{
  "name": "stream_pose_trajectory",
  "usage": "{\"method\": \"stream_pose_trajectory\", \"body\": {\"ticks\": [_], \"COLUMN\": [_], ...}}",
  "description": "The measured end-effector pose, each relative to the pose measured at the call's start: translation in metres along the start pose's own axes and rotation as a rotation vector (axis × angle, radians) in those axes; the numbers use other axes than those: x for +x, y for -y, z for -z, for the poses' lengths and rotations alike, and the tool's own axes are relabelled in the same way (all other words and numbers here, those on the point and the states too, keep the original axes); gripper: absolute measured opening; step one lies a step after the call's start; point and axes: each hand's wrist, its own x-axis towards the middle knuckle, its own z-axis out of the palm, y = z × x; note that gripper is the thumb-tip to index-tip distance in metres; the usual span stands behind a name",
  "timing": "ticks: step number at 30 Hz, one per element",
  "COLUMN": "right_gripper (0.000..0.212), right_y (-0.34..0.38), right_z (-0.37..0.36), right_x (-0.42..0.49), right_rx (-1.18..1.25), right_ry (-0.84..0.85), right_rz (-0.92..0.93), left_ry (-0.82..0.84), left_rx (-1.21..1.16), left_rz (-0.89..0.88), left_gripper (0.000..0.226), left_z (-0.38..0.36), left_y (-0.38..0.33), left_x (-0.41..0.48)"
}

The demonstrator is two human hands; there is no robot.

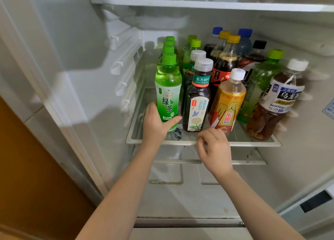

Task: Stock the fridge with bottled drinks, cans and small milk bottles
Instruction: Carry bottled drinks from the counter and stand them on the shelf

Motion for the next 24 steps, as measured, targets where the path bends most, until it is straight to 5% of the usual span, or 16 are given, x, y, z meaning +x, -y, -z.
{"method": "stream_pose_trajectory", "body": {"ticks": [24], "right_gripper": [0.008], "right_y": [0.0], "right_z": [-0.002], "right_x": [-0.002], "right_rx": [-0.002], "right_ry": [-0.011], "right_rz": [-0.003], "left_ry": [0.194], "left_rx": [-0.175], "left_rz": [0.044], "left_gripper": [0.061], "left_z": [0.002], "left_y": [0.012], "left_x": [0.001]}}
